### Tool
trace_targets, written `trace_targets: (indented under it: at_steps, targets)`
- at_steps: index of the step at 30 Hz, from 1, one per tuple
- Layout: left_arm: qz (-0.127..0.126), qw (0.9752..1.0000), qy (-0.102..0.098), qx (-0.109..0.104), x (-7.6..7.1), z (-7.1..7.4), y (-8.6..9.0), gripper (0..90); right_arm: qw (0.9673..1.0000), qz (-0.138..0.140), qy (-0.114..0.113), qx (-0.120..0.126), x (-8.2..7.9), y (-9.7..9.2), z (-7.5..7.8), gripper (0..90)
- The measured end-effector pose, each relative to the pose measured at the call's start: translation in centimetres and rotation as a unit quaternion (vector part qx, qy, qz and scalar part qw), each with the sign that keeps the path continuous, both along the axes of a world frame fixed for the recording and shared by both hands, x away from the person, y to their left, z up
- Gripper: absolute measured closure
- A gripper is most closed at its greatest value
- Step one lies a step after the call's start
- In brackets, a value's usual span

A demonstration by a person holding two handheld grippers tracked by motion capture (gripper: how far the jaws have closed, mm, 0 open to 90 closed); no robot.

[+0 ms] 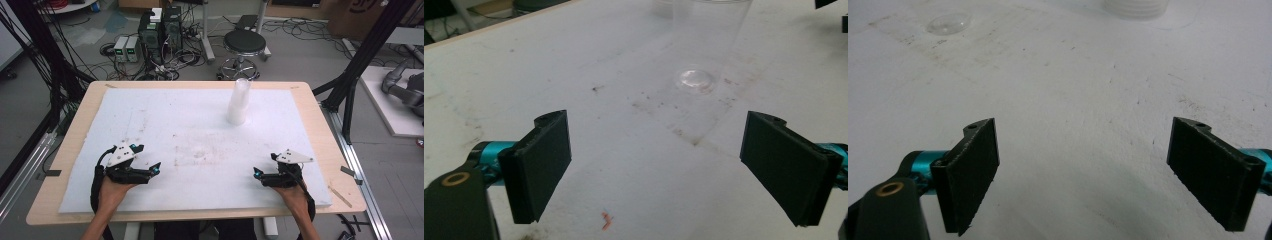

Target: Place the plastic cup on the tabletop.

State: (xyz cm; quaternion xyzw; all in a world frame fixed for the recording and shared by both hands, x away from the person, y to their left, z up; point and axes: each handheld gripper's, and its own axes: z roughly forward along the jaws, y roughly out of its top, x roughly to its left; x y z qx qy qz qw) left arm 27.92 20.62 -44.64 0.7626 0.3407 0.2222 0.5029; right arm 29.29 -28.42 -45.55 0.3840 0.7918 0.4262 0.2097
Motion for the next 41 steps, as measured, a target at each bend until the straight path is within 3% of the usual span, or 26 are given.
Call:
trace_targets:
  at_steps: [5,9,15,41]
  targets:
    - [0.023,0.9995,-0.009,-0.022,-0.4,-1.1,0.5,13.0,1.0000,-0.002,0.001,0.000,-0.1,0.0,0.0,13.5]
    - [0.025,0.9991,-0.007,-0.034,-0.4,-1.9,0.8,13.0,0.9999,-0.006,-0.006,0.009,-0.2,-0.2,0.1,13.4]
    - [0.024,0.9992,-0.008,-0.032,-0.4,-1.9,1.1,13.0,0.9995,-0.012,-0.013,0.025,-0.3,-0.5,0.1,13.5]
    - [0.051,0.9981,-0.017,-0.031,-0.6,-2.4,1.5,13.0,0.9991,-0.020,-0.019,0.032,-0.5,-0.6,0.1,13.5]
